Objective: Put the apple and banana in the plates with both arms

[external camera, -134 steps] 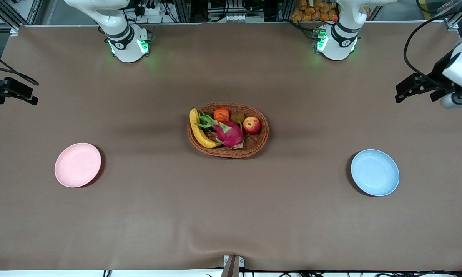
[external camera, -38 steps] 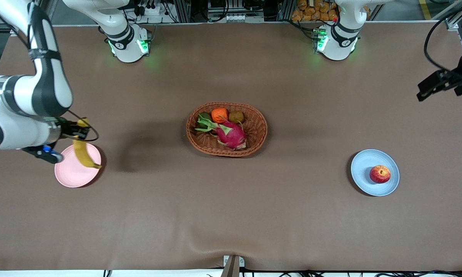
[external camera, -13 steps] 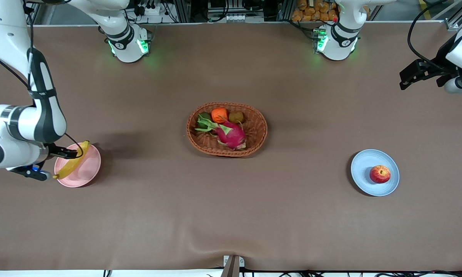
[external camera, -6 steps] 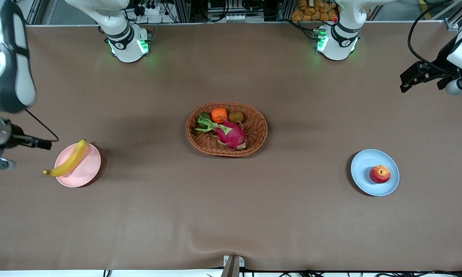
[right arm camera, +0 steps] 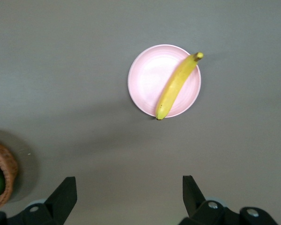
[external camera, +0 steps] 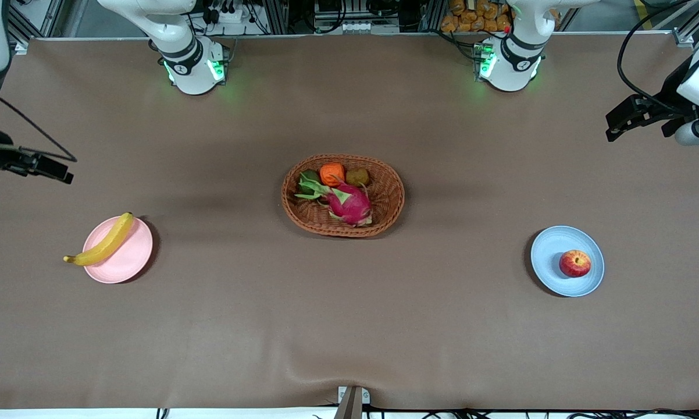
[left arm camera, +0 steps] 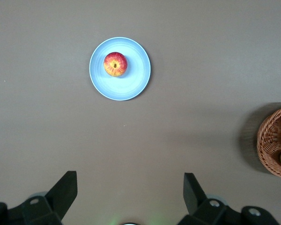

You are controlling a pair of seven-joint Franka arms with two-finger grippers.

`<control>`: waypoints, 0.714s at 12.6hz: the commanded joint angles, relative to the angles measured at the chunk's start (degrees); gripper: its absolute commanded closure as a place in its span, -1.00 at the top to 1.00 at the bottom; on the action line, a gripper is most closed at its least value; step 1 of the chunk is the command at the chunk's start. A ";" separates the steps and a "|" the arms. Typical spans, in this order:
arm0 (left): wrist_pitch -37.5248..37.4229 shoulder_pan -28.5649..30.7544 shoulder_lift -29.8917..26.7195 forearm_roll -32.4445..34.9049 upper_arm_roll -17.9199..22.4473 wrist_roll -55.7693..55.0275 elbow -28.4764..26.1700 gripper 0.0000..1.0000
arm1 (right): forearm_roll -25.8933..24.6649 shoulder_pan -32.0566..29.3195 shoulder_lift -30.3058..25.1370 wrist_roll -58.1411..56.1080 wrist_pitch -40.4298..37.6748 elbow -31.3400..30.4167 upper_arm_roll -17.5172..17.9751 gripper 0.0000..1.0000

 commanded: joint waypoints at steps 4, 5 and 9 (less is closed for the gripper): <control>-1.43 0.37 -0.07 -0.44 -0.10 0.42 1.47 1.00 | 3.14 1.50 -1.20 6.95 -6.63 5.67 -0.06 1.00; -1.95 0.80 0.01 -0.44 -0.10 0.33 2.08 1.00 | 3.49 1.50 -1.03 8.89 -8.57 7.17 -0.15 1.00; -3.28 1.25 0.02 -1.05 -0.10 0.42 2.97 1.00 | 1.65 1.15 -1.03 1.27 -8.68 8.50 -0.33 1.00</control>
